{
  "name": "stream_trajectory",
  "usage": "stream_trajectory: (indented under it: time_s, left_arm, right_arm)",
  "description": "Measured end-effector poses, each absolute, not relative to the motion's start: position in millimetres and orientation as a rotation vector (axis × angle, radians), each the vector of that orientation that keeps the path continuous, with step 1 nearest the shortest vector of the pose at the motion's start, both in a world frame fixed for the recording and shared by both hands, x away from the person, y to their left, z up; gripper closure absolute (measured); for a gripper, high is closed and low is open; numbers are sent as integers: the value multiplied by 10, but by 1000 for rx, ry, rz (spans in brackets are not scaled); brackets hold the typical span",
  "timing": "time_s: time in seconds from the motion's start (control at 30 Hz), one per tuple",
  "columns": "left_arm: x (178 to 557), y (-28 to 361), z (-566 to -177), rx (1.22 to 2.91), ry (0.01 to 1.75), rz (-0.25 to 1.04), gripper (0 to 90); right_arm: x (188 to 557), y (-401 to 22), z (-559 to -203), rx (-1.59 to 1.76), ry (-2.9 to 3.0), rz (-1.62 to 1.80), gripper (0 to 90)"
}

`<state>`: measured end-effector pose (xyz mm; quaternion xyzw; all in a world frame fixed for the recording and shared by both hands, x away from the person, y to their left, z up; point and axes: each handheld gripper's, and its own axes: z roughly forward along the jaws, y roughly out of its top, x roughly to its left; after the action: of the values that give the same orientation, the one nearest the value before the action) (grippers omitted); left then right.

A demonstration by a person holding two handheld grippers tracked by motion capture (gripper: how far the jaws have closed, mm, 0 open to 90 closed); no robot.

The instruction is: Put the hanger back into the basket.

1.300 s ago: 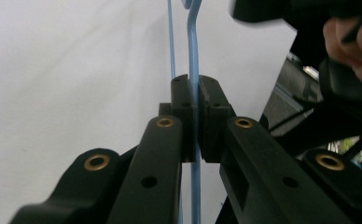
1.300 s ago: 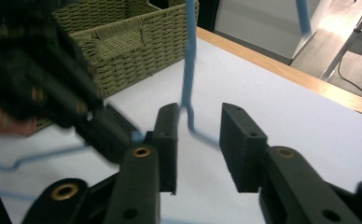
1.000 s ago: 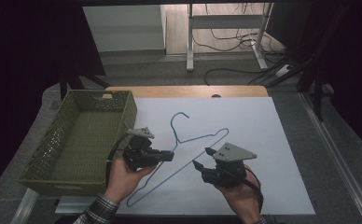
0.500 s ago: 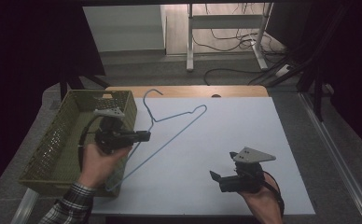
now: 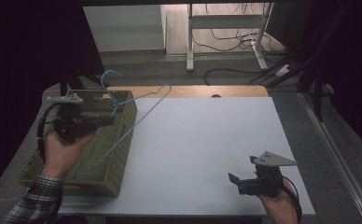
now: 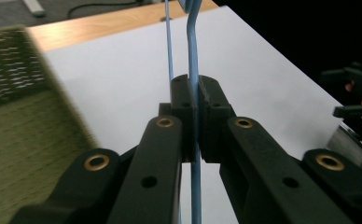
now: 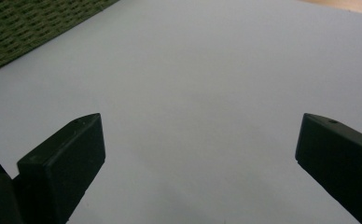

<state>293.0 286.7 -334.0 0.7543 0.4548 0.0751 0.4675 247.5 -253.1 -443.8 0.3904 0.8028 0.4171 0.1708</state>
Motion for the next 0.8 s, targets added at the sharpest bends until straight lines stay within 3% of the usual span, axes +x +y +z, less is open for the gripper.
stream_trajectory:
  time_s: [0.5, 0.8]
  left_arm:
    - [2964, 3653, -3459, 1784, 1255, 298, 872]
    - [3000, 3885, -3639, 1778, 1291, 321, 872]
  right_arm:
    - [2469, -2631, -4486, 1132, 2270, 1163, 1]
    - [2483, -2630, -4497, 1130, 2274, 1150, 1]
